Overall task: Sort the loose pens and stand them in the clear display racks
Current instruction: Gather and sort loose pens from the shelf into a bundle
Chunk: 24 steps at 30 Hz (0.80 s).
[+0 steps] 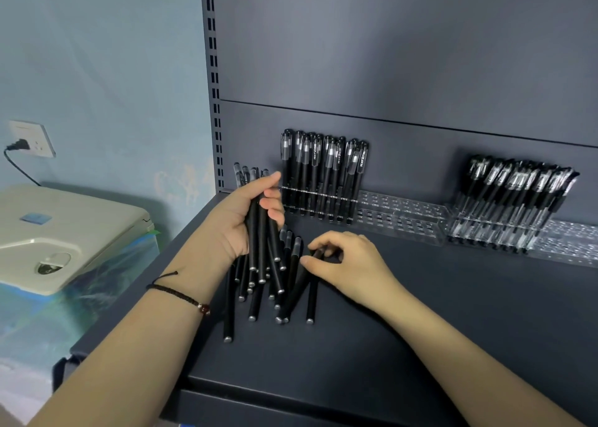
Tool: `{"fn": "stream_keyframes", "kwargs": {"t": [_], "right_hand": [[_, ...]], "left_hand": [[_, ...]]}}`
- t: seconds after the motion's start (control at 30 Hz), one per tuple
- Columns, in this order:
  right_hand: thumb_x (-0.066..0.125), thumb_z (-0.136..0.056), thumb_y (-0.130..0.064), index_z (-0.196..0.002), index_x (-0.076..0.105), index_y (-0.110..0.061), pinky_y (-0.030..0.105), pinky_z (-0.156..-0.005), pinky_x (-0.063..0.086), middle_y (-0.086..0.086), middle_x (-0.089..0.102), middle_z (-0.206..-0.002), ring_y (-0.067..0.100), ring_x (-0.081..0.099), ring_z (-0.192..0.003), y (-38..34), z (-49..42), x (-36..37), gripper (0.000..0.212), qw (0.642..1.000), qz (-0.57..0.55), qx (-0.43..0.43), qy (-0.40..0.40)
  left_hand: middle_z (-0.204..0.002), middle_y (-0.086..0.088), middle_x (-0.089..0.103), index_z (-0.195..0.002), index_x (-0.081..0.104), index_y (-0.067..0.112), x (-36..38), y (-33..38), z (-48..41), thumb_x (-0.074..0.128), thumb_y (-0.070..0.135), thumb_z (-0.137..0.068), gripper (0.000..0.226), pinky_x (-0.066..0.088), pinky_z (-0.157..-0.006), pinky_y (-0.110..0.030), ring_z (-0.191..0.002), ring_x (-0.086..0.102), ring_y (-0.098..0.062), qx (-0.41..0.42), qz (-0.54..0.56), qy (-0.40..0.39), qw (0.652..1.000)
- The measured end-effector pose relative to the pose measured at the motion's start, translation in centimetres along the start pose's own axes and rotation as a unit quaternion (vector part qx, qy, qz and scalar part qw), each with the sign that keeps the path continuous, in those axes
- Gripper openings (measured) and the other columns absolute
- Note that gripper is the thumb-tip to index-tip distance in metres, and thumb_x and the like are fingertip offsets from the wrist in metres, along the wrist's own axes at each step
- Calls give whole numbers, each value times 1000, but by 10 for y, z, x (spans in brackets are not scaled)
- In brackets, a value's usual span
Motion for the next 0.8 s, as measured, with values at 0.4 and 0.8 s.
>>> {"fn": "stream_keyframes", "kwargs": {"t": [0.4,0.8], "right_hand": [[74,-78,-14,-135,49,-26,17,-61,42,-12,63,-97,1,53,-64,9,-4,-24,63,996,-51,72,-24],[79,-75,-4,-108,67,-14,18,-72,51,-4,68,-77,7,62,-68,16,-7,-44,36,969,-202,106,91]], "left_hand": [[-54,6,49,-68,50,16,-2,-7,-1,69,15,-73,20,39,-38,-15,-39,43,-3,1,-15,29,999],[-73,-6,68,-77,69,4,8,-20,3,62,13,-91,17,55,-53,-20,-57,64,-10,39,-91,34,994]]}}
Point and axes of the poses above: each hand's wrist, its own z-axis away from the middle knuckle, its own x-axis out of the palm, y = z × x, the point moved 4 cm from there along -z, towards the middle knuckle
